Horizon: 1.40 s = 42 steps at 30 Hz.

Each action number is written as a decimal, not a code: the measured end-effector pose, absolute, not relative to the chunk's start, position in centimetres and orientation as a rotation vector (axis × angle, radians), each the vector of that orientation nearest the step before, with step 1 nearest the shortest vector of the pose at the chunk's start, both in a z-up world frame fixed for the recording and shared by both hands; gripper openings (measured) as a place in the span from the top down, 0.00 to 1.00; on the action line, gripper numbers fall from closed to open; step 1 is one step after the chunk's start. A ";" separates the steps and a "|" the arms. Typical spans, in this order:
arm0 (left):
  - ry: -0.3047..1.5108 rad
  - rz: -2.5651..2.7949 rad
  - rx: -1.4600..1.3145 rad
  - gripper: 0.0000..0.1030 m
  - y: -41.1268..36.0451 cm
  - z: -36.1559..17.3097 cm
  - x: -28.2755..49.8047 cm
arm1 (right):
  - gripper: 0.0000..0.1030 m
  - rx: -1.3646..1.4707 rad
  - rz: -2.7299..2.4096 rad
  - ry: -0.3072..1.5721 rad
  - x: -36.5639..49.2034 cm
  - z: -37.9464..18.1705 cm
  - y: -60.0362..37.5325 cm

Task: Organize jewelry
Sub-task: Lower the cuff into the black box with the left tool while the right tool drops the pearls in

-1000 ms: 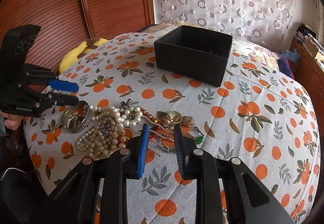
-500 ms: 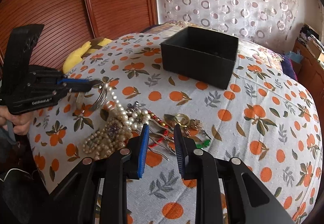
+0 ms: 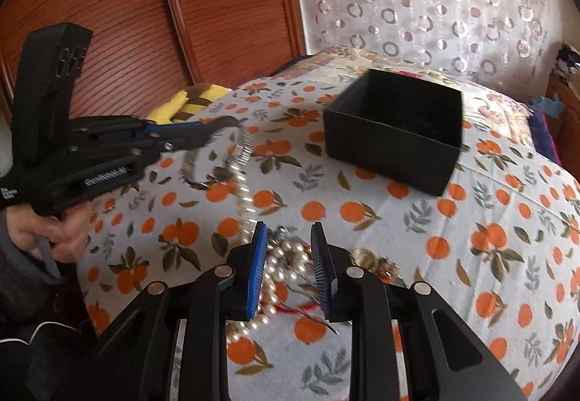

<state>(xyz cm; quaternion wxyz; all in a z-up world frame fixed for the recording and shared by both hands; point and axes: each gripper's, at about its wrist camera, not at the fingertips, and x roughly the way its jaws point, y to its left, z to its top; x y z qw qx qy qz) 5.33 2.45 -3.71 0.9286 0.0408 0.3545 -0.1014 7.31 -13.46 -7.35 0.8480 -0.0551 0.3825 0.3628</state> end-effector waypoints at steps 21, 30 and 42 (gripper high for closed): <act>0.706 -0.162 0.034 0.97 2.1 -3.5 8.0 | 0.92 -0.139 0.844 0.755 6.1 -5.5 -11.5; 0.677 -0.160 0.041 0.97 2.0 -1.6 8.6 | 0.92 -0.105 0.786 0.647 6.7 -0.6 -14.8; 0.629 -0.184 0.054 0.97 1.0 1.0 8.9 | 0.92 -0.101 0.699 0.524 9.1 6.1 -18.2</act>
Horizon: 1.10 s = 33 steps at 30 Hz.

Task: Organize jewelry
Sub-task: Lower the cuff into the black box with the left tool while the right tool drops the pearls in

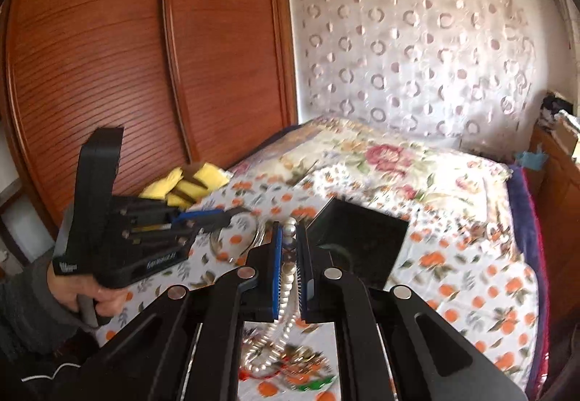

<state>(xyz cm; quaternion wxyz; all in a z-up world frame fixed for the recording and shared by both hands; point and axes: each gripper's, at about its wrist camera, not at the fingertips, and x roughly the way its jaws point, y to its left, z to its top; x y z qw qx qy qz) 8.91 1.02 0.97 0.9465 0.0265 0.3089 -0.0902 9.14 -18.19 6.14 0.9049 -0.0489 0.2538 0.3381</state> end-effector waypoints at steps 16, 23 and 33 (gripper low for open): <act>0.658 -0.214 0.055 0.97 -0.7 0.5 14.0 | 0.92 -0.116 0.660 0.413 15.6 12.5 -20.1; 0.678 -0.229 0.059 0.96 -1.7 -0.1 16.5 | 0.92 -0.122 0.673 0.427 18.4 11.7 -20.2; 0.725 -0.233 0.089 0.96 -3.2 -1.5 20.3 | 0.92 -0.090 0.726 0.620 22.0 3.6 -19.3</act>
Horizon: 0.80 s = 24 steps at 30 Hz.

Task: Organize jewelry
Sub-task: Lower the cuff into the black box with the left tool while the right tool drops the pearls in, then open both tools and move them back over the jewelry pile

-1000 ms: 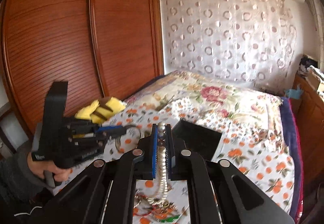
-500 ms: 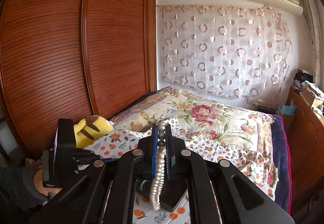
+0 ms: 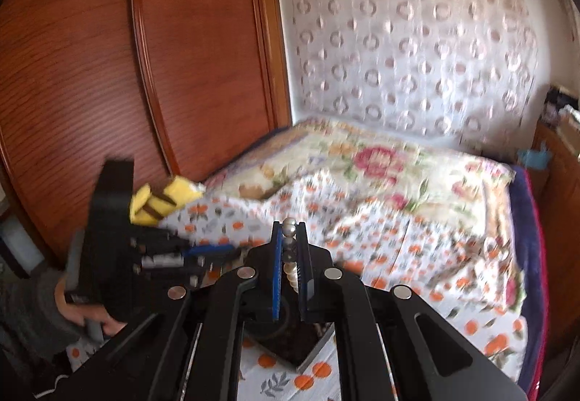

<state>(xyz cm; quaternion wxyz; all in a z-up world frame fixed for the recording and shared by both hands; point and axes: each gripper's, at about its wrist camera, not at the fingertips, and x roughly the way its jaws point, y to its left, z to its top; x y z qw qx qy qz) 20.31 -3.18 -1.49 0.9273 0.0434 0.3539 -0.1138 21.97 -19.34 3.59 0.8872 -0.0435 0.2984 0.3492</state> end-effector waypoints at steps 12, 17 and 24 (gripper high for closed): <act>0.756 -0.238 0.136 0.95 -4.7 -2.1 22.5 | 0.78 -0.064 0.711 0.728 23.6 -4.0 -19.9; 0.767 -0.241 0.144 0.94 -5.2 -2.5 23.2 | 0.78 -0.051 0.701 0.722 23.5 -4.0 -20.8; 0.763 -0.244 0.150 0.93 -5.6 -2.7 23.7 | 0.78 -0.047 0.674 0.727 23.6 -4.2 -21.2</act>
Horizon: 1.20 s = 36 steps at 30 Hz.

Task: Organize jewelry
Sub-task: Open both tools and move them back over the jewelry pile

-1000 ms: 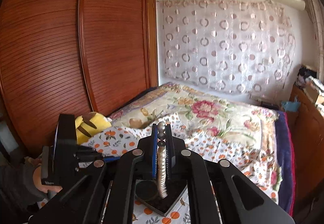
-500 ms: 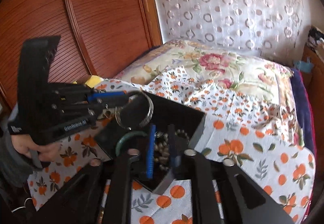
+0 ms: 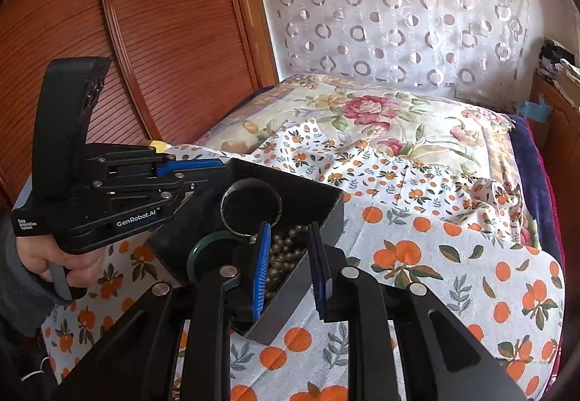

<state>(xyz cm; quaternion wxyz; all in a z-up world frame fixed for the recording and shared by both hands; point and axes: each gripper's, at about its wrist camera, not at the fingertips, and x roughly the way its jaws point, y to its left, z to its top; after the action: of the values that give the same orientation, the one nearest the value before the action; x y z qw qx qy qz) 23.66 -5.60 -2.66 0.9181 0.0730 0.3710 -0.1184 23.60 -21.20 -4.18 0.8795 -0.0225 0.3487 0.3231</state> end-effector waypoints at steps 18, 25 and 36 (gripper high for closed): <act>0.767 -0.291 0.128 0.93 -3.0 -2.5 14.7 | 0.78 -0.134 0.652 0.697 18.5 -2.0 -20.0; 0.820 -0.314 0.121 0.93 -1.2 -4.4 9.5 | 0.78 -0.124 0.613 0.765 14.7 -4.8 -20.2; 0.862 -0.381 0.090 0.88 -1.3 -6.3 4.5 | 0.78 -0.091 0.582 0.805 9.1 -7.1 -20.6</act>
<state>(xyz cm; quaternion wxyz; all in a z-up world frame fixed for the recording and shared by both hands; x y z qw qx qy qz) 4.48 -1.31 -6.31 0.8900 0.0435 0.4151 -0.1836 9.07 -20.57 -7.06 0.8782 -0.0437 0.3860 0.2789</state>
